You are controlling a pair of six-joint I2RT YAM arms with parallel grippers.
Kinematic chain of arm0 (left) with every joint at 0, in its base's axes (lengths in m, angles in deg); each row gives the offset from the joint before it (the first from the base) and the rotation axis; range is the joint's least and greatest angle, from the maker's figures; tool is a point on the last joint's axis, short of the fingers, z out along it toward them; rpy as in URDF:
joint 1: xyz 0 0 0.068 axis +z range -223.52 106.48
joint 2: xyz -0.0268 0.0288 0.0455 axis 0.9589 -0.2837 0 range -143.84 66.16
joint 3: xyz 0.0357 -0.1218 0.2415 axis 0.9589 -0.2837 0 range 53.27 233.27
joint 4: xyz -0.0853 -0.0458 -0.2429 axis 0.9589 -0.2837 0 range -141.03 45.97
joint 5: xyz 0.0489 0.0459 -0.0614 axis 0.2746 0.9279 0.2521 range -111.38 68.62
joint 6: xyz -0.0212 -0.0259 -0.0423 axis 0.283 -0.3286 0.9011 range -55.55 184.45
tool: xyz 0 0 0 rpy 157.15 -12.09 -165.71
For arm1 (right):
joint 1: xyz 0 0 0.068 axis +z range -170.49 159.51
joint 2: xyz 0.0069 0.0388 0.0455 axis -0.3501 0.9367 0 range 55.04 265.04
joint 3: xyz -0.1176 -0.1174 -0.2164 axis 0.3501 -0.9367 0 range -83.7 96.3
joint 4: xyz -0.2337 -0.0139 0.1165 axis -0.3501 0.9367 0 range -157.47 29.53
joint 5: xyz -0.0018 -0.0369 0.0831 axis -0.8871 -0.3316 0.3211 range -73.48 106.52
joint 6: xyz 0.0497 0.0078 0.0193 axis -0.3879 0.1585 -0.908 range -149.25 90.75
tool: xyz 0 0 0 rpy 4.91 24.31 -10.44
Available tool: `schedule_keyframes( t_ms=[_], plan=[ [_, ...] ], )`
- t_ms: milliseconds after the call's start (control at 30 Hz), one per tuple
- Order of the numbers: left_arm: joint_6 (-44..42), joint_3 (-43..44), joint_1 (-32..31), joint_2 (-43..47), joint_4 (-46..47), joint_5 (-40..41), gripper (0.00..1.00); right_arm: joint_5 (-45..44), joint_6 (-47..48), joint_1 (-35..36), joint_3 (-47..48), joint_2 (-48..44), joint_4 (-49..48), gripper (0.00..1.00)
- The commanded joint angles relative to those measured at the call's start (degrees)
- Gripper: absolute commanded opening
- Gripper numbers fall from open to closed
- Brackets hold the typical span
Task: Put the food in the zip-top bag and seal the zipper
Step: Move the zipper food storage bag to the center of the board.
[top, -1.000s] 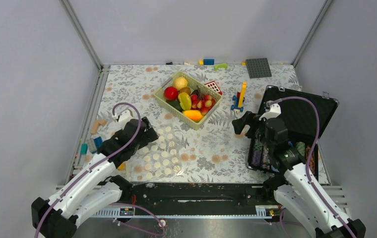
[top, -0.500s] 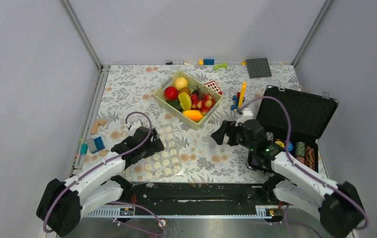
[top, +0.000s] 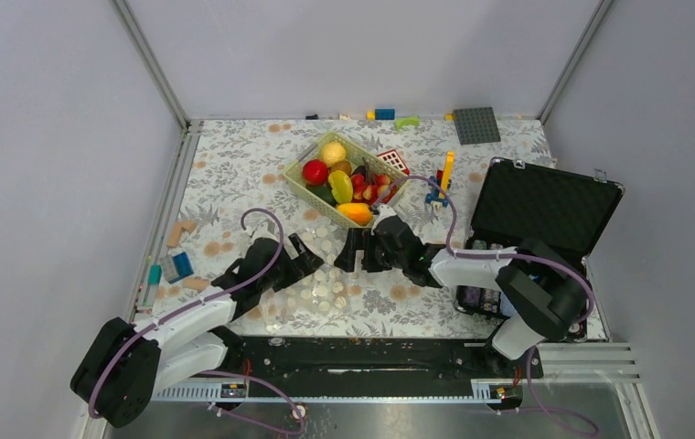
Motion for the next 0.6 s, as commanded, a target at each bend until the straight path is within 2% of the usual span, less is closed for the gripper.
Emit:
schedule_keyframes(
  t_ms=[0,333,567],
  plan=[
    [2.80,-4.49,-0.09,-1.68,6.09,-8.97,0.99,0.36,-3.37,1.33,2.31,2.87,-4.32,1.00],
    [5.87,-6.72,-0.16,-5.99,16.36,-15.15,0.99,1.49,-0.58,3.35,1.89,4.26,-2.55,0.94],
    [12.83,-6.26,-0.27,-12.58,22.14,-17.22,0.99,-8.62,3.86,4.31,-8.33,-5.88,-6.12,0.94]
  ],
)
